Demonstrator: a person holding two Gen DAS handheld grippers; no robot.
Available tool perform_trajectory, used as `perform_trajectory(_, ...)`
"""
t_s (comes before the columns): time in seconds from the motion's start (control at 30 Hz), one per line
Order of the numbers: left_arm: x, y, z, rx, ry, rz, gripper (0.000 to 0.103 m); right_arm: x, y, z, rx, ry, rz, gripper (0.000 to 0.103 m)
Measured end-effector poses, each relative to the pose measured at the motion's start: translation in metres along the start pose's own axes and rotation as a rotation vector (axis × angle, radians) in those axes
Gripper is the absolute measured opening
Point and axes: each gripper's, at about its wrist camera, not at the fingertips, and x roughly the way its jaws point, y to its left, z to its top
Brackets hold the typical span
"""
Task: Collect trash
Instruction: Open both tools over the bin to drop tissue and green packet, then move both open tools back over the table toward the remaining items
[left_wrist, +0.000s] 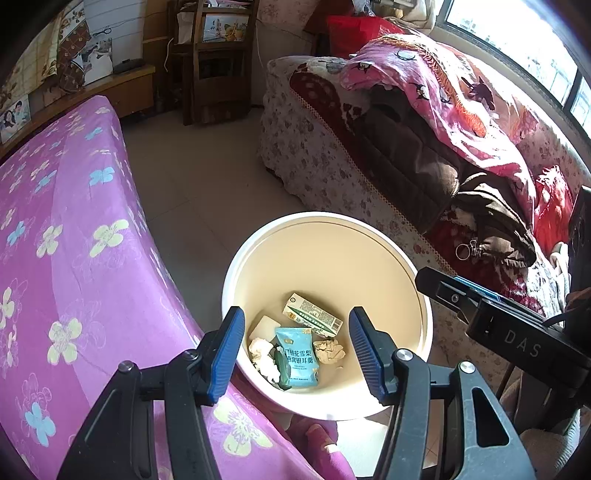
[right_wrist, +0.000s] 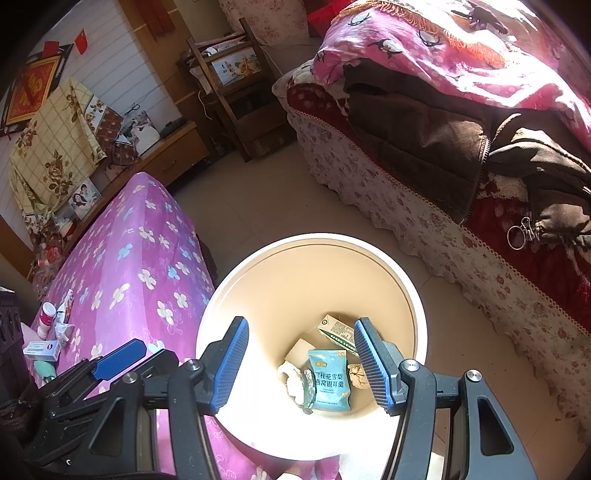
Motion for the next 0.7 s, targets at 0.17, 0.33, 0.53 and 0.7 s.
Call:
perform_trajectory(0.17,-0.003,0.001,-0.002,0.005,-0.005,0.011,0.060,0.000,0.000,0.000,0.002,0.001,-0.003,0.063)
perform_trajectory(0.33,-0.010,0.005,-0.005,0.004,-0.010,0.029,0.060,0.000,0.001,0.000,0.000,-0.004,-0.003,0.063)
perform_trajectory(0.53,-0.028,0.016,-0.011,-0.007,-0.031,0.052,0.060,-0.003,0.009,0.000,-0.027,-0.016,0.012,0.065)
perform_trajectory(0.7,-0.048,0.030,-0.020,-0.021,-0.048,0.065,0.060,-0.007,0.026,-0.001,-0.073,-0.031,0.034,0.065)
